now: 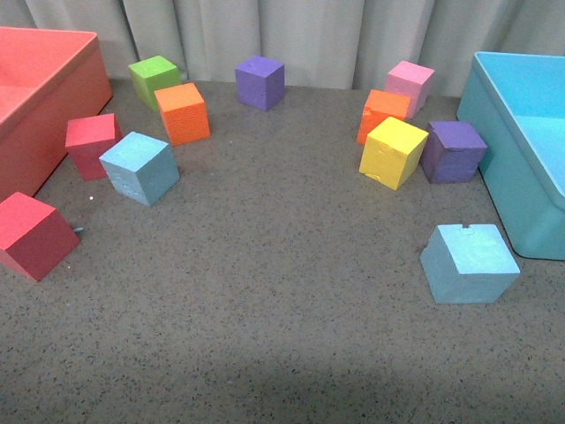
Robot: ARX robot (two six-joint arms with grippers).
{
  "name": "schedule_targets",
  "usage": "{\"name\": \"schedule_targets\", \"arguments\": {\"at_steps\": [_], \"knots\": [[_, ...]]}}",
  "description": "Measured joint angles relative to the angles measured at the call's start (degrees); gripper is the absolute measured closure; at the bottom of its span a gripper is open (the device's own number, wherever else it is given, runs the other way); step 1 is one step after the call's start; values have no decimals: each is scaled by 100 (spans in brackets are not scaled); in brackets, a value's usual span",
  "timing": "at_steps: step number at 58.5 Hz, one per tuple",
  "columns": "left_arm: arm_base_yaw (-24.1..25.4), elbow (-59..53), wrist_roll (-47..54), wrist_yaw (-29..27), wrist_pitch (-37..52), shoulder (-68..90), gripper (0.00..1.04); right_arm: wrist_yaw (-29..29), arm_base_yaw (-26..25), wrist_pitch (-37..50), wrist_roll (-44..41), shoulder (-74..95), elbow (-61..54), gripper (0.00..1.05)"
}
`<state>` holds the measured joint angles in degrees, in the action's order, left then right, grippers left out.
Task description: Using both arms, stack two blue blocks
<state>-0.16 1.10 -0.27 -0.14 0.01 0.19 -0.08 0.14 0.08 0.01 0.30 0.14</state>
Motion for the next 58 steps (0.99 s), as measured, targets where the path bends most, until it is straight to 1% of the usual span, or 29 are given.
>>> {"name": "schedule_targets", "arguments": {"at_steps": [58], "knots": [[0, 0, 0, 0, 0, 0, 7, 0, 0, 0, 0, 0, 0, 9]]}}
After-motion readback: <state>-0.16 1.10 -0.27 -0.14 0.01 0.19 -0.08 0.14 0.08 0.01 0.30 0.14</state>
